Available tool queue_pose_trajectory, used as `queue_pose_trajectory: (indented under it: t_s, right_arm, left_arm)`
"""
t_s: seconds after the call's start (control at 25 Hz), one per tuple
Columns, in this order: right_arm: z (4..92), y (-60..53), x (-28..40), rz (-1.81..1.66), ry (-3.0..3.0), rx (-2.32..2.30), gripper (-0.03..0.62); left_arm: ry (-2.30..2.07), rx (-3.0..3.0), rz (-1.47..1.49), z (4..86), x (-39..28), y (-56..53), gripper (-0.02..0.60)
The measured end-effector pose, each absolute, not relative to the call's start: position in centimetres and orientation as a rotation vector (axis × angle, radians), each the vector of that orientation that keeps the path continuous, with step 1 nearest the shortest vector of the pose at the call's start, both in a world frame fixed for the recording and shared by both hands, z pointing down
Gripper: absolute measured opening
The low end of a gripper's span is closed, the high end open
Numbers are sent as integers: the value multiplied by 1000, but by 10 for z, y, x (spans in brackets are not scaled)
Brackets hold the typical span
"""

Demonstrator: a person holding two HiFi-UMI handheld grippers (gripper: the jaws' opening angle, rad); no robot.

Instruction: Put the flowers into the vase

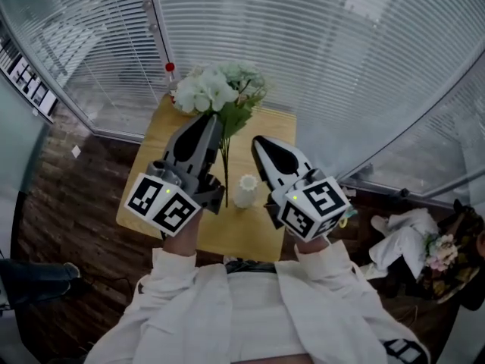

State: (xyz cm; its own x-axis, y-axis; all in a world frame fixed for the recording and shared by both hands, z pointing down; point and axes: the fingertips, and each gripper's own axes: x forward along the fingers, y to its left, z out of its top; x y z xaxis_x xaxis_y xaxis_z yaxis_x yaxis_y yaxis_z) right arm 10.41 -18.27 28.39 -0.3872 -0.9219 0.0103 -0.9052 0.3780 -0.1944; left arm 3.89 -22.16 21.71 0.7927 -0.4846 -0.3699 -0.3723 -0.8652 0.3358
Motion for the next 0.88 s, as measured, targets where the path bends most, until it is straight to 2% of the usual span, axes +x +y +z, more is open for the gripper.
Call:
queue_pose_trajectory:
  t_s: [0.56, 0.88]
  right_arm:
    - [286, -177, 139, -261, 2454, -1793, 14]
    - [303, -176, 149, -323, 2440, -1832, 14]
  left_arm:
    - [-592, 2776, -906, 207, 61, -230, 21]
    - [-509, 2809, -863, 233, 89, -237, 21]
